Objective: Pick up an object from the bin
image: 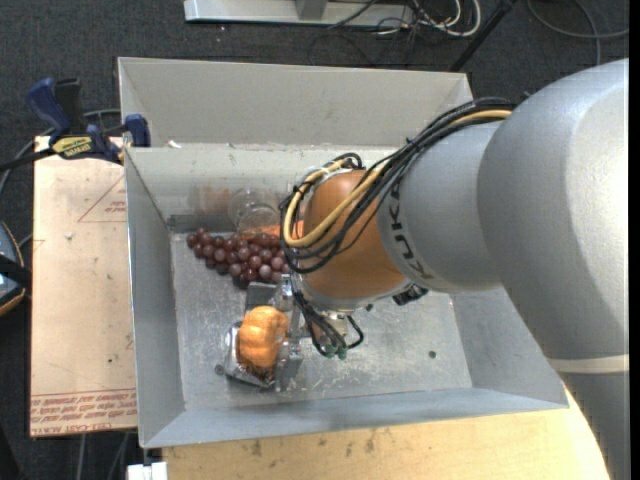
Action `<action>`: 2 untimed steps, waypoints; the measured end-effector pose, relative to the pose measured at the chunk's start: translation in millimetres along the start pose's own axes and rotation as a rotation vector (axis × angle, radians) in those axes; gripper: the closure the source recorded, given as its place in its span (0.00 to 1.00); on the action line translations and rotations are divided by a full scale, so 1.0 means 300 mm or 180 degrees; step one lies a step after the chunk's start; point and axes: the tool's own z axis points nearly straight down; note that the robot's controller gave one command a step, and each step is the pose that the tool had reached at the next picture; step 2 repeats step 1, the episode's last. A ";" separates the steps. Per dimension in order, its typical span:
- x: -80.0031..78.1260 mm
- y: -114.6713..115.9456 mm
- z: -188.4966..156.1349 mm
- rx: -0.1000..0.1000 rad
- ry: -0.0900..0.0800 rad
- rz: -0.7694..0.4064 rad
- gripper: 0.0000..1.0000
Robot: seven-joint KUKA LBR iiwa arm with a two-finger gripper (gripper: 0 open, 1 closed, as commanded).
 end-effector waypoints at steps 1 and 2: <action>0.000 0.000 0.000 0.0000 0.0000 0.0000 1.00; 0.000 0.000 0.000 0.0000 0.0000 0.0000 1.00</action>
Offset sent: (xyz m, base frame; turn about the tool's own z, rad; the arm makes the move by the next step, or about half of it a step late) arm 0.0001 0.0001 0.0358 0.0000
